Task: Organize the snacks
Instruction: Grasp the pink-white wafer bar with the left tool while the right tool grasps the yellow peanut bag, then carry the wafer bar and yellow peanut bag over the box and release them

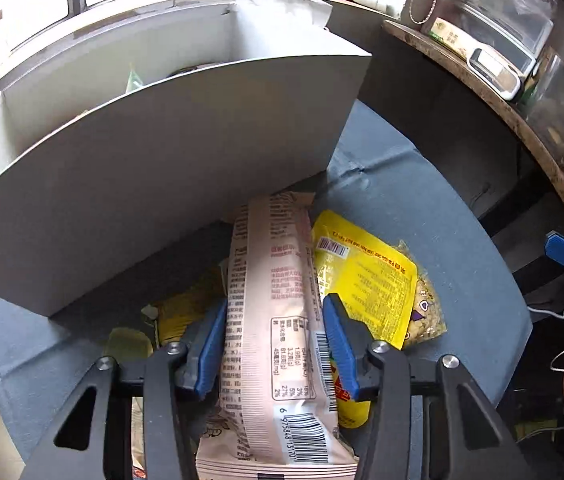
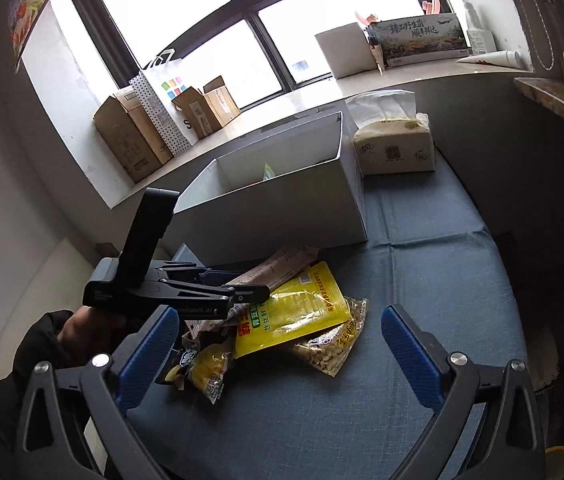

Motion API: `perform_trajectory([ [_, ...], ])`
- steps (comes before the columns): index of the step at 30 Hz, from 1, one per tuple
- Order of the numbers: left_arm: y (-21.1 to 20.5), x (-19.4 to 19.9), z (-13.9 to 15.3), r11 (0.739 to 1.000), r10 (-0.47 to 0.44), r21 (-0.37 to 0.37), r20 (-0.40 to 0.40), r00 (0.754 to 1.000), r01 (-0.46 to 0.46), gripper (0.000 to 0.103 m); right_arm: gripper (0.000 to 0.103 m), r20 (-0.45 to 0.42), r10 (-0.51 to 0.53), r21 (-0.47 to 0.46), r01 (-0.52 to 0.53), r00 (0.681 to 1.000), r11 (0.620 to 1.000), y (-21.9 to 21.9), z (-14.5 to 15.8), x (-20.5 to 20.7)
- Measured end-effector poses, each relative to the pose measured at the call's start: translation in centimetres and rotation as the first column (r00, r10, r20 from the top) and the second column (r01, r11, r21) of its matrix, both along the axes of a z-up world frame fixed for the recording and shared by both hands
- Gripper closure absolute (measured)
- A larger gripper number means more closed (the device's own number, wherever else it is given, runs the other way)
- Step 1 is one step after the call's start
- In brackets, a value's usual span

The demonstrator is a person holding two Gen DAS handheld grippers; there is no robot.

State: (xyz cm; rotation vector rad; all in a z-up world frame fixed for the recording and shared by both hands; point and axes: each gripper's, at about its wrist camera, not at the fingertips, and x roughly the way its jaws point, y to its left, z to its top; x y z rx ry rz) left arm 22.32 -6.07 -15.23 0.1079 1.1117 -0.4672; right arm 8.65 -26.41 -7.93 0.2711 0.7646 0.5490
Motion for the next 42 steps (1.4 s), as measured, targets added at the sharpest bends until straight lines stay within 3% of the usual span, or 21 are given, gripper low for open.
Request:
perform_trajectory([
  [5, 0.9, 0.0, 0.3, 1.000, 0.017, -0.023, -0.017, 1.000, -0.017, 0.052, 0.000, -0.013, 0.035, -0.021, -0.035, 0.999, 0.999, 1.2, -0.5, -0.3],
  [10, 1.7, -2.0, 2.7, 0.999, 0.035, 0.009, 0.072, 0.997, -0.036, 0.052, 0.000, -0.052, 0.043, -0.070, -0.047, 0.998, 0.996, 1.9, -1.8, 0.5],
  [18, 5.7, -6.3, 7.4, 0.993, 0.114, -0.013, 0.189, 0.975, -0.113, 0.052, 0.000, -0.100, 0.113, -0.202, -0.131, 0.989, 0.971, 5.9, -5.4, 4.4],
  [25, 7.2, -8.5, 7.9, 0.992, 0.130, -0.029, 0.206, 0.970, -0.127, 0.052, 0.000, -0.123, 0.155, -0.333, -0.188, 0.980, 0.924, 10.6, -7.5, 7.2],
  [32, 7.3, -9.0, 7.4, 0.991, 0.133, -0.054, 0.198, 0.971, -0.125, 0.052, 0.000, -0.134, 0.151, -0.449, -0.196, 0.979, 0.872, 12.8, -8.9, 8.8],
  [34, 7.3, -9.0, 7.3, 0.990, 0.137, -0.062, 0.203, 0.970, -0.127, 0.052, 0.000, -0.135, 0.152, -0.440, -0.197, 0.979, 0.876, 12.9, -9.0, 9.0],
  [38, 7.5, -9.0, 7.3, 0.990, 0.139, -0.067, 0.203, 0.969, -0.127, 0.052, 0.027, -0.113, 0.195, -0.402, -0.224, 0.974, 0.888, 12.6, -8.0, 8.1],
  [40, 7.5, -8.9, 7.3, 0.989, 0.145, -0.066, 0.202, 0.969, -0.134, 0.052, 0.035, -0.108, 0.209, -0.408, -0.234, 0.972, 0.882, 12.7, -7.6, 7.6],
  [42, 7.5, -8.9, 7.2, 0.988, 0.147, -0.072, 0.202, 0.968, -0.135, 0.052, 0.037, -0.117, 0.225, -0.390, -0.253, 0.967, 0.886, 12.4, -7.7, 7.5],
])
